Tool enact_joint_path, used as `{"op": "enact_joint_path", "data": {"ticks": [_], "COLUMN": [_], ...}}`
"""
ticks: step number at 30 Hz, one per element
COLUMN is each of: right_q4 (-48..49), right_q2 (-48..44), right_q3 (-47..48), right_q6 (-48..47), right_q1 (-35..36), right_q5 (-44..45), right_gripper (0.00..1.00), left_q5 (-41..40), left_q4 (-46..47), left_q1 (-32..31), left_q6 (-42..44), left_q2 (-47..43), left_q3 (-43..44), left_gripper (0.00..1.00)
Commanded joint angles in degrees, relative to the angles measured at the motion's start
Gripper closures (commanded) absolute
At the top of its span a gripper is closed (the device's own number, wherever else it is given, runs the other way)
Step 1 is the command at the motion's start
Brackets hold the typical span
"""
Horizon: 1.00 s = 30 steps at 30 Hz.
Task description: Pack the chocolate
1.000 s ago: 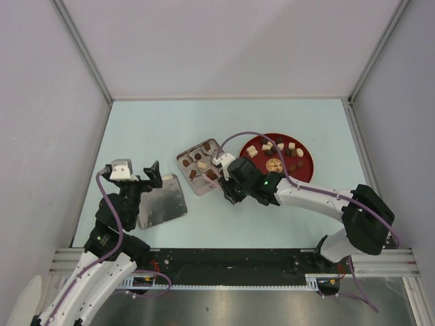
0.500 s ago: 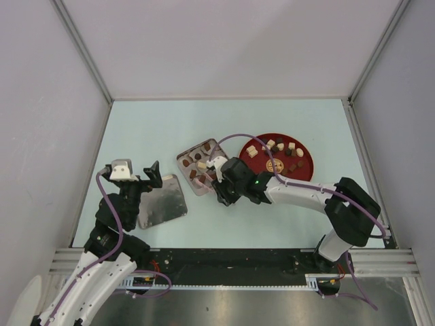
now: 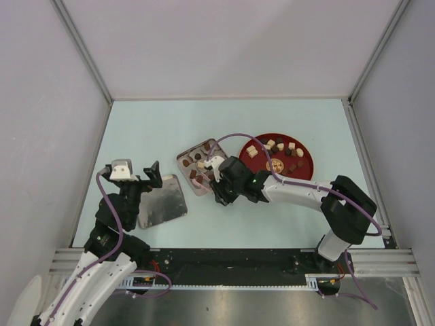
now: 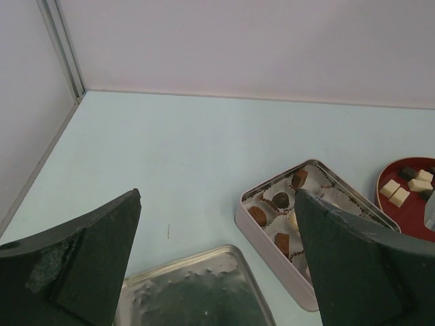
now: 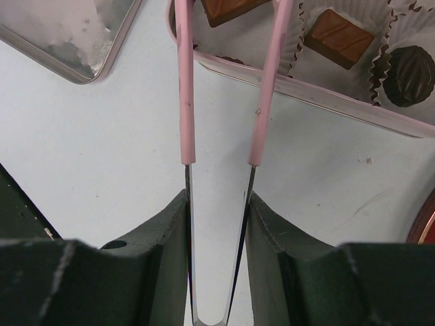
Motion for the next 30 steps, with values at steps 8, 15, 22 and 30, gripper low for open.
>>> {"op": "enact_joint_path", "data": {"ticks": [8, 15, 22, 30], "right_q4": [-0.4, 0.3, 2.3, -3.2], "right_q2": [-0.6, -1.9, -8.2, -17.5], "right_q3": [2.5, 2.5, 2.5, 2.4], "right_q6": [-1.1, -0.4, 0.6, 0.2], "right_q1": [0.4, 0.4, -0.6, -7.3], "right_q5": [-0.9, -0.4, 2.9, 10.7], "right_gripper": [0.57, 0.56, 0.60, 0.61], "left_q5": [0.3, 0.3, 0.3, 0.2], "left_q4": [1.0, 0.9, 1.1, 1.1], "left_q1": [0.4, 0.4, 0.4, 0.4], "left_q6": [0.6, 0.5, 0.4, 0.5], "left_q2": [-0.3, -0.4, -0.5, -1.0], "left_q3": [-0.1, -0.1, -0.1, -0.1], "left_gripper": [0.00, 0.00, 0.00, 0.00]}}
